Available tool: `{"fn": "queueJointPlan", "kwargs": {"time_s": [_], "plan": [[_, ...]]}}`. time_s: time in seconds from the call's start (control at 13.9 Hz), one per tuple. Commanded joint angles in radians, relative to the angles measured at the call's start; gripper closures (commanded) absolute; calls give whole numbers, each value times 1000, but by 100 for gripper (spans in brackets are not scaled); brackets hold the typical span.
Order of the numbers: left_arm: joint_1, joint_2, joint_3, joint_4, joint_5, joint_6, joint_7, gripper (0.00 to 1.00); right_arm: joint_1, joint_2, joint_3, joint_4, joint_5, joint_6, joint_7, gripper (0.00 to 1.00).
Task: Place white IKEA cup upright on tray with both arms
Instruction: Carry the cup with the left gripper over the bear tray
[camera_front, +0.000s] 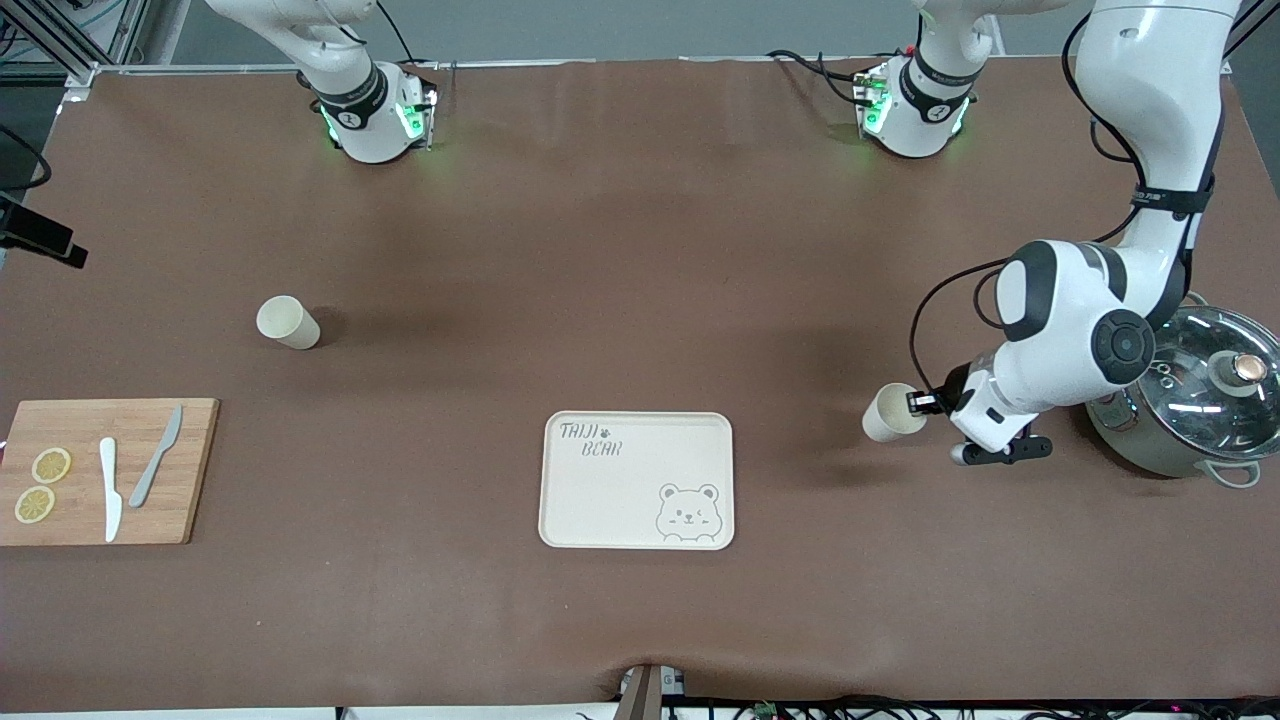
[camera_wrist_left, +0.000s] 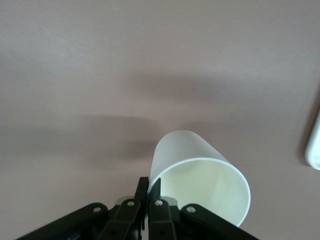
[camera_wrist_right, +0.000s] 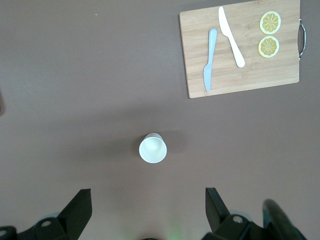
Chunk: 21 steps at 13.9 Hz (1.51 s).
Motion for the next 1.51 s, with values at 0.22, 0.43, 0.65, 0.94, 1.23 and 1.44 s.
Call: {"fn": "queueJointPlan", "kwargs": {"time_s": [0.22,0.43,0.65,0.94,1.23,1.44], "plan": [[-113,41,-43,124,-19,-47,-306,100,-34,32,4,31,-6,-12,8,0],[-201,117,-42,236,-27,-47,-474,100,-27,79,6,34,-71,11,6,0],[-291,209,-42,336,-25,-47,-652,100,-16,177,10,33,-148,69,-1,0],[-362,309,-42,424,-24,-38,-787,100,-22,263,10,19,-131,107,-1,0],[-391,364,-33,459,-22,-7,-823,100,-68,283,12,-160,-33,256,0,0],[-391,393,-31,461,-19,77,-815,100,-105,254,10,-306,35,339,-1,0]]}}
